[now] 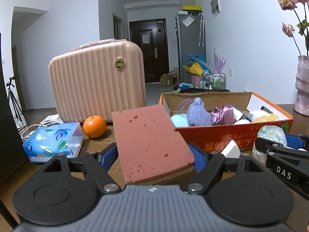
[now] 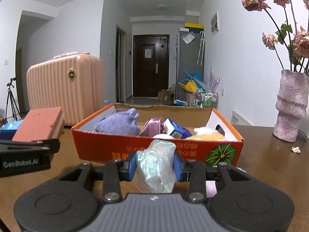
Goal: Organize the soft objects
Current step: 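Lift and carry the pink sponge and plastic bag over the box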
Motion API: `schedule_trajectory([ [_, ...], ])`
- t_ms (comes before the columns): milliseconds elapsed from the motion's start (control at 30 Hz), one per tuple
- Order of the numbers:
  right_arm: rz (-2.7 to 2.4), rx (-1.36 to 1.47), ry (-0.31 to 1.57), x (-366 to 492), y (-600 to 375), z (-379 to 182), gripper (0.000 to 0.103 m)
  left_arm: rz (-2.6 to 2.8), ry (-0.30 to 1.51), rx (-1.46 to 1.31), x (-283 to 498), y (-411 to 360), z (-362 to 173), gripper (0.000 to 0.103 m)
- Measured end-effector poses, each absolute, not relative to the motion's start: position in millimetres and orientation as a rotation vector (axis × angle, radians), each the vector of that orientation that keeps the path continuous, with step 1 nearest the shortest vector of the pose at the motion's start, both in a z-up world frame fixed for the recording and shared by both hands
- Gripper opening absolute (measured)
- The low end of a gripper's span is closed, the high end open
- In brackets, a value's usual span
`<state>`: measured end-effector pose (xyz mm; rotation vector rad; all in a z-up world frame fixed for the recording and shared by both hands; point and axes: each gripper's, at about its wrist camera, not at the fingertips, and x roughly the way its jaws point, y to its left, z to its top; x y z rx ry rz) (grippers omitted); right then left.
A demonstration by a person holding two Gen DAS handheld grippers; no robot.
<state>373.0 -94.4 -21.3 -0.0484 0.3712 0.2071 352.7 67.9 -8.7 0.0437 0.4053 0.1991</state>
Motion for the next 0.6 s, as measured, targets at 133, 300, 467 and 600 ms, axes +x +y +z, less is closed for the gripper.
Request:
schedule_trajectory([
  [133,0.202,-0.028,0.357,380,-100,-18,0.038,0.191,0.391,0.035,359,60,-5,0.080],
  [300,0.197,-0.014,0.338,390,-106,-14,0.038,0.181,0.378,0.029,368,50,-2,0.080],
  [467,0.192,0.004,0.320,399,-114,-10,0.038,0.172,0.368,0.019,377,44,2,0.080],
  [600,0.185,0.017,0.309,407,-119,-7,0.038,0.168,0.360,0.012,387,39,3,0.080],
])
